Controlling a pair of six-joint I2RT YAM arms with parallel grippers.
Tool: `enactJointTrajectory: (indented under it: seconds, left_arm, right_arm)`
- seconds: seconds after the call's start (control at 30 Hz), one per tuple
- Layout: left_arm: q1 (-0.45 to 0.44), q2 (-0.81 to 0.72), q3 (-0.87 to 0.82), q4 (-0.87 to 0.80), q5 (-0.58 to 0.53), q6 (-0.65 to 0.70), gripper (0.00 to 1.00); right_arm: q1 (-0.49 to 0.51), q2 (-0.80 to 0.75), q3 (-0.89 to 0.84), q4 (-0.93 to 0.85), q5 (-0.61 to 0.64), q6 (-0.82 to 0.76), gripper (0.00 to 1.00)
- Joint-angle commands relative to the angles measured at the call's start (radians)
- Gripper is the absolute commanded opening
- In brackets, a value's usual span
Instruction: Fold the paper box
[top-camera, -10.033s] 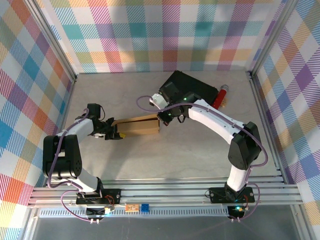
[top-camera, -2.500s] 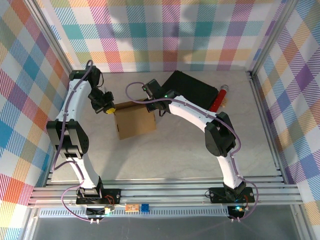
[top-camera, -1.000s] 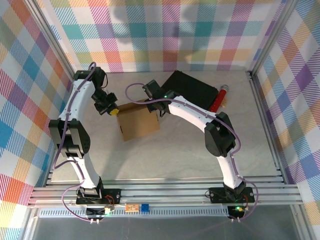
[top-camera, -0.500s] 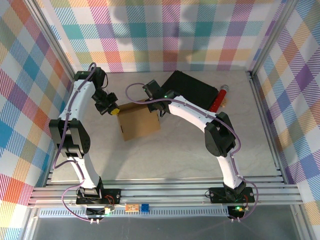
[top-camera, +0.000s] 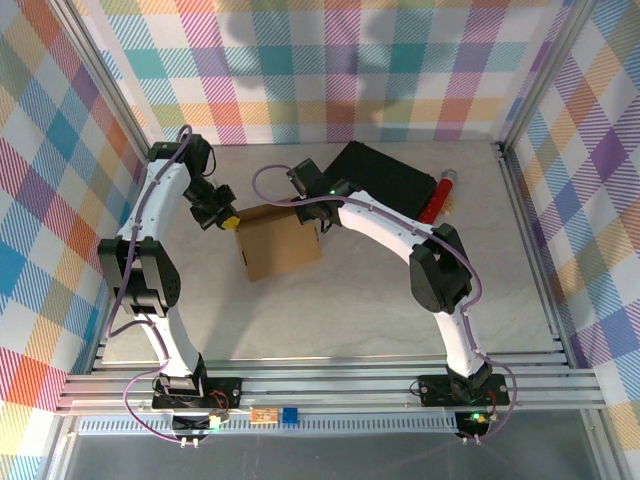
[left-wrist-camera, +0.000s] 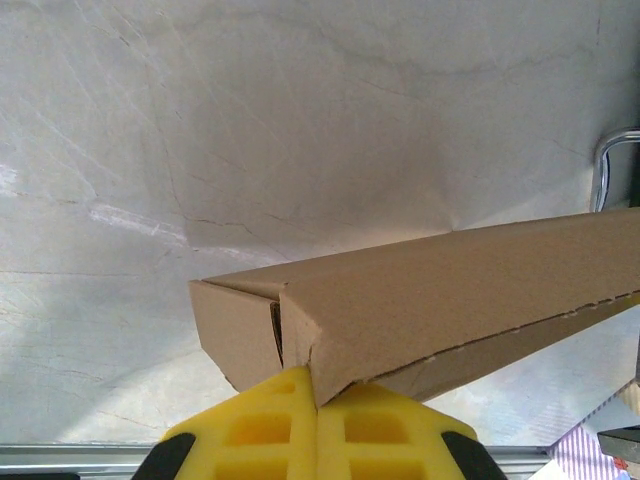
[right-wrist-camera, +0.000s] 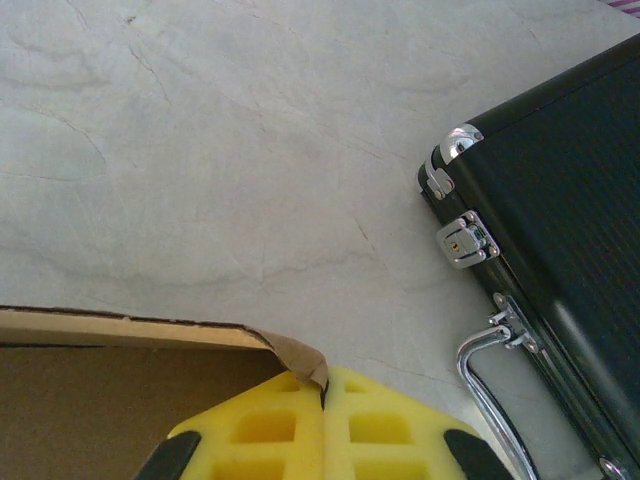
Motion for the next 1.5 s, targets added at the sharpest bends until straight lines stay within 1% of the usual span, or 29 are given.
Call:
enactJointTrajectory:
  seconds: [0.0,0.13,0.23,0.33,0.47,0.7,0.83,1.07,1.2,1.33,1.47]
  left_arm:
    - [0.008,-0.043,0.005,0.045,0.123,0.001,0.00]
    - [0.012,-0.047,0.008,0.055,0.143,0.002,0.00]
    - [0.012,-0.059,-0.020,0.074,0.167,0.012,0.00]
    - [0.012,-0.088,-0.087,0.109,0.179,0.024,0.00]
    - [0.011,-0.137,-0.205,0.210,0.214,0.031,0.00]
    - [0.009,-0.204,-0.347,0.292,0.178,0.085,0.00]
    - [-0.004,-0.234,-0.418,0.375,0.185,0.081,0.00]
    - [-0.035,-0.266,-0.491,0.481,0.158,0.057,0.00]
    - [-0.037,-0.270,-0.490,0.484,0.148,0.041,0.00]
    - [-0.036,-0.252,-0.426,0.422,0.128,0.009,0.00]
    - [-0.026,-0.232,-0.362,0.368,0.145,-0.047,0.00]
  right_arm:
    - [0.011,0.042,-0.037,-0.069,-0.049,0.012,0.00]
    - [0.009,0.045,-0.032,-0.076,-0.059,0.015,0.00]
    - [0.006,0.048,-0.026,-0.083,-0.061,0.020,0.00]
    - [0.005,0.048,-0.024,-0.085,-0.065,0.025,0.00]
    - [0.002,0.050,-0.021,-0.087,-0.067,0.032,0.00]
    - [0.000,0.050,-0.015,-0.095,-0.068,0.039,0.00]
    - [0.000,0.049,-0.014,-0.096,-0.073,0.047,0.00]
    - [0.000,0.046,-0.018,-0.098,-0.078,0.051,0.00]
    - [-0.001,0.036,-0.029,-0.094,-0.077,0.048,0.00]
    - [-0.001,0.034,-0.031,-0.094,-0.077,0.046,0.00]
    - [-0.003,0.027,-0.037,-0.086,-0.081,0.040,0.00]
